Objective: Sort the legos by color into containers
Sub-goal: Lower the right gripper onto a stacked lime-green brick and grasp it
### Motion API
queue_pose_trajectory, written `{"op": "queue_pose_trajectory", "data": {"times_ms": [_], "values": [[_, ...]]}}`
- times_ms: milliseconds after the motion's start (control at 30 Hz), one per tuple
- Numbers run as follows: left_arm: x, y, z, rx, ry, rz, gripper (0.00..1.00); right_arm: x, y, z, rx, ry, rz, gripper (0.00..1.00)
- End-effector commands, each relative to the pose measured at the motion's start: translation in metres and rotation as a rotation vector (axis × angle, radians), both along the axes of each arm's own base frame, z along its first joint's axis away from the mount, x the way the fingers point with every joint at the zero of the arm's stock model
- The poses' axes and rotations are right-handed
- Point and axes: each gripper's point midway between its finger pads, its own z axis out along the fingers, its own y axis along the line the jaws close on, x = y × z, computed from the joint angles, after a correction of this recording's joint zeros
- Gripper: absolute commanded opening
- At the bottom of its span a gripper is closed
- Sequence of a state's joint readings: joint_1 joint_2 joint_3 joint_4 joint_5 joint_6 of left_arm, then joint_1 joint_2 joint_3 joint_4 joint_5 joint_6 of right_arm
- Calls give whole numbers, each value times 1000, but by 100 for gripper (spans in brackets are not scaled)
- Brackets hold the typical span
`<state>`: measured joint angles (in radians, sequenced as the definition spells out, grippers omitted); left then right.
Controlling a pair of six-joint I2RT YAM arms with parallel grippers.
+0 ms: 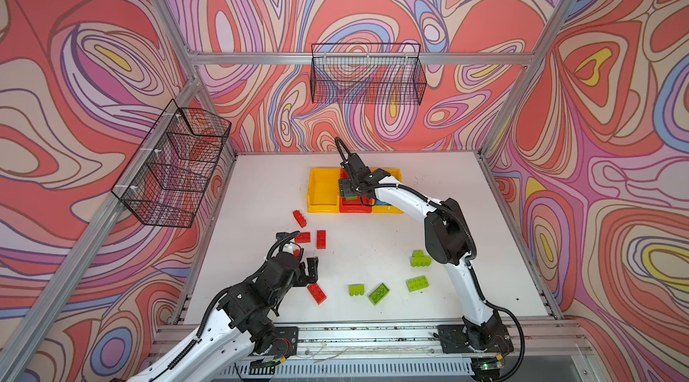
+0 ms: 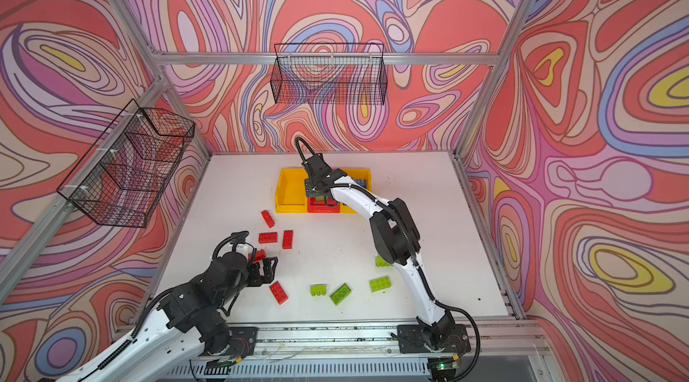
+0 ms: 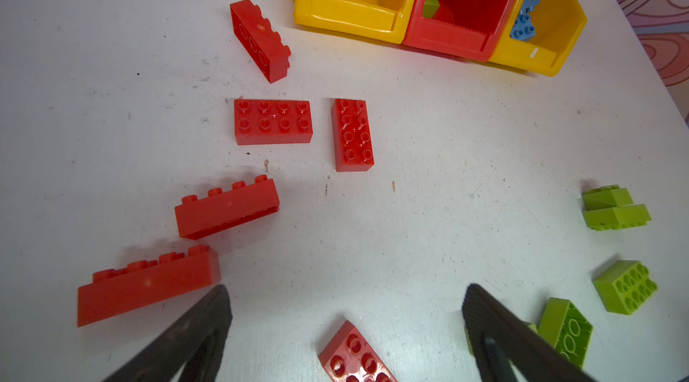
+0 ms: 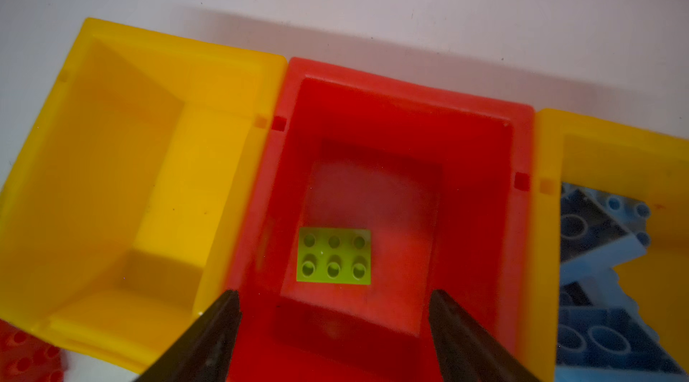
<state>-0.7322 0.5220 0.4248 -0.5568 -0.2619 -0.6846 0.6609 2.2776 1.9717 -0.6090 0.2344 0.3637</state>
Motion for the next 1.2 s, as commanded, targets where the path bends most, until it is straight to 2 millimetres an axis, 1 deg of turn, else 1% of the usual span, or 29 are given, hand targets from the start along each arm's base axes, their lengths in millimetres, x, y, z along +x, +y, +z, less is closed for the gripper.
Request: {"op": "queue_pose_trajectory", "data": {"times_ms": [0,67,167,233,267,333,433,533,567,700,767,833,933,1067,1167], "values": [[0,-4,6,-12,7,-7,100,-18,-17,38,21,-49,-11,84],[2,-8,8,-23,2,-18,100,-36,-34,40,12,-49,-31,84],[5,-18,11,-35,6,-55,100,-68,-64,32,-9,-28,-64,84],[8,-29,11,-49,15,-86,100,-94,-88,22,-30,-7,-91,84],[9,-35,11,-59,22,-105,100,-107,-101,21,-37,0,-107,84],[13,-49,10,-82,37,-143,100,-132,-125,10,-64,25,-141,84],[19,-70,9,-124,59,-193,100,-161,-155,1,-98,45,-186,84],[23,-91,4,-151,79,-242,100,-185,-178,-6,-120,62,-222,84],[27,-102,16,-170,61,-261,100,-191,-184,-9,-122,67,-232,84],[27,-124,17,-149,72,-311,100,-209,-200,-21,-129,101,-261,83],[26,-130,17,-143,77,-327,100,-215,-202,-29,-123,121,-266,81],[24,-133,15,-138,89,-336,100,-220,-200,-38,-108,147,-258,79],[21,-132,13,-136,92,-332,100,-226,-204,-50,-122,177,-263,75],[19,-125,12,-133,83,-315,100,-228,-202,-59,-123,197,-262,62],[18,-119,13,-124,75,-302,100,-227,-202,-64,-132,206,-265,56]]}}
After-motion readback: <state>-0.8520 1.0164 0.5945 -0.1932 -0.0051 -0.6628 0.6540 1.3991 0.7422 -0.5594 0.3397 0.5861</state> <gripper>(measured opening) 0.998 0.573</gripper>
